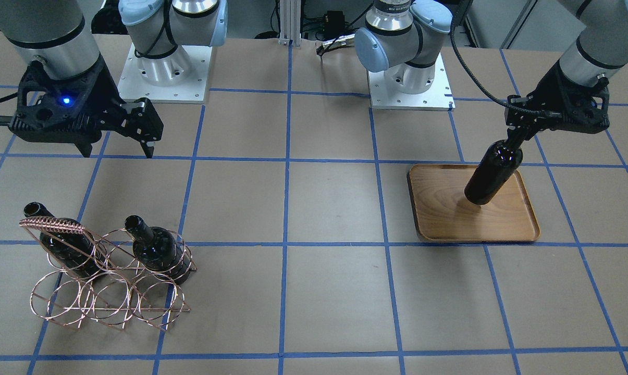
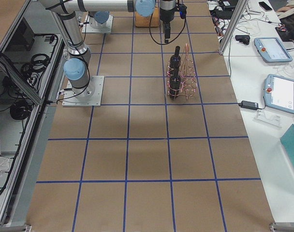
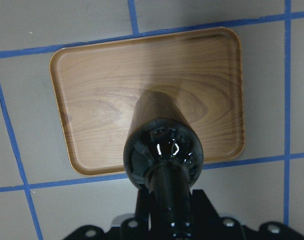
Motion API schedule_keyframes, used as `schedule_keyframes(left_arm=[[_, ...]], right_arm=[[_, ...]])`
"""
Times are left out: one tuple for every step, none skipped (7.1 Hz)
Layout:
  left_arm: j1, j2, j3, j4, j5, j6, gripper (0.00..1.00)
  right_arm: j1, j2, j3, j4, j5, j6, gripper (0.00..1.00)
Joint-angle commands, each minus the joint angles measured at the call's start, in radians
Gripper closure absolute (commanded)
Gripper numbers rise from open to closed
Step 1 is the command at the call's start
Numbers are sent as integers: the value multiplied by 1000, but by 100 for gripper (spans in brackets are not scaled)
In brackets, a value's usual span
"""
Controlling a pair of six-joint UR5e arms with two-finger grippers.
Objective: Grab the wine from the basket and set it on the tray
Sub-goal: 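Carry the bottle over the wooden tray and lay it down with the left gripper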
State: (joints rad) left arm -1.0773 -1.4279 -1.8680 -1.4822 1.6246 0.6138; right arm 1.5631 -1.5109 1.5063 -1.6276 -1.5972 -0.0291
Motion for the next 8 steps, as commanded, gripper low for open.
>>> schedule_keyframes(left_arm=[[2,-6,-6,5,3,68,74],[2,-6,-7,0,6,87,52],[2,-6,-5,-1,6,90,47],[0,-8,-5,-1,5,92,41],[0,-8,4,-1,3,92,34],[-7,-5,15,5,5,81,29],[-15,-11,59,-3,-5,31,24],[-51,-26,114,-13,-14,-129,19]], right_arm=[[0,0,0,0,0,0,0],[0,0,0,0,-1,0,0],[0,0,0,0,0,0,0],[0,0,0,-1,2,2,0],[0,0,0,-3,0,2,0],[0,0,0,-5,0,0,0],[0,0,0,-3,-3,0,0],[-2,0,0,-1,-12,0,0]])
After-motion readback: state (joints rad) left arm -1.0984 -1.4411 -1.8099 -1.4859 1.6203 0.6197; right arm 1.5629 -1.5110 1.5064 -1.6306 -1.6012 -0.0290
